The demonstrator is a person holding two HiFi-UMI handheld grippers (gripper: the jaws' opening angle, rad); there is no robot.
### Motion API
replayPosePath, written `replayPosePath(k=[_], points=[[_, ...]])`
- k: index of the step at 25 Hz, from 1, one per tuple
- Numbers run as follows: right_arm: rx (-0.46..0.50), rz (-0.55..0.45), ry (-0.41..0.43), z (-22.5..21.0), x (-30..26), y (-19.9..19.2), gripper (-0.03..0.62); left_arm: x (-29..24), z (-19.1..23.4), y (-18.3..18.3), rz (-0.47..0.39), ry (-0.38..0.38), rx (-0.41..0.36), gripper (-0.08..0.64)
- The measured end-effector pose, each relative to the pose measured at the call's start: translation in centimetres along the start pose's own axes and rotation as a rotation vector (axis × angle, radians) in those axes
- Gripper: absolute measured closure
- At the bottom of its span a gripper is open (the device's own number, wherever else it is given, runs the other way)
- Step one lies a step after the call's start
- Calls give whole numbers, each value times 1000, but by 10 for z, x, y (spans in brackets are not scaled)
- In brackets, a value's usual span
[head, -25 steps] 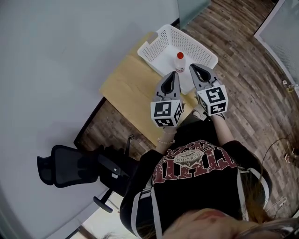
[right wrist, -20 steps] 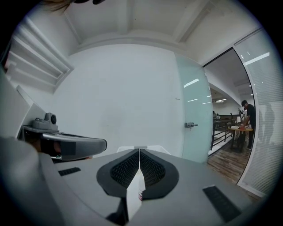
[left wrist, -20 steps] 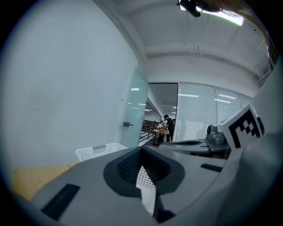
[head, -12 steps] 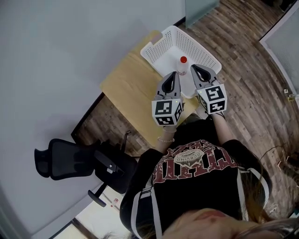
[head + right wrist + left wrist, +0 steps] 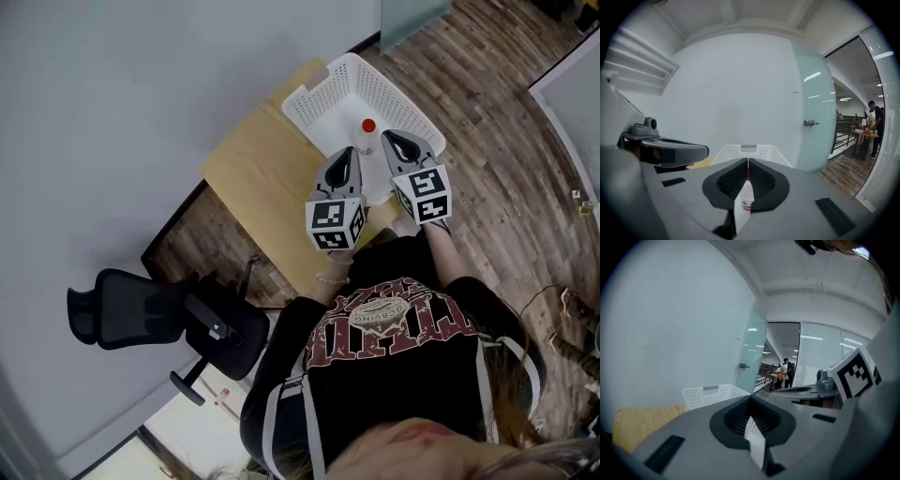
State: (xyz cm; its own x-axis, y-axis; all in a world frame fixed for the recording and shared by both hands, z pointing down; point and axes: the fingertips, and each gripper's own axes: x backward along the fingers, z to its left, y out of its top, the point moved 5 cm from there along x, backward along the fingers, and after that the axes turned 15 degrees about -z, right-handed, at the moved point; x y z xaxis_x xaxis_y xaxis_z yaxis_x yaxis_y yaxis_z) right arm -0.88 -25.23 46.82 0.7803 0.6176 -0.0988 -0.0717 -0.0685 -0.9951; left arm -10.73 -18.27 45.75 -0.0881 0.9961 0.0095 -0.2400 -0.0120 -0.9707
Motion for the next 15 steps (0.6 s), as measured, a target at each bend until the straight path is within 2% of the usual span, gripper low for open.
replayPosePath(k=[15], points=[[-11, 91, 89, -3, -34, -20, 571, -10, 14, -16, 44, 38, 35, 512]])
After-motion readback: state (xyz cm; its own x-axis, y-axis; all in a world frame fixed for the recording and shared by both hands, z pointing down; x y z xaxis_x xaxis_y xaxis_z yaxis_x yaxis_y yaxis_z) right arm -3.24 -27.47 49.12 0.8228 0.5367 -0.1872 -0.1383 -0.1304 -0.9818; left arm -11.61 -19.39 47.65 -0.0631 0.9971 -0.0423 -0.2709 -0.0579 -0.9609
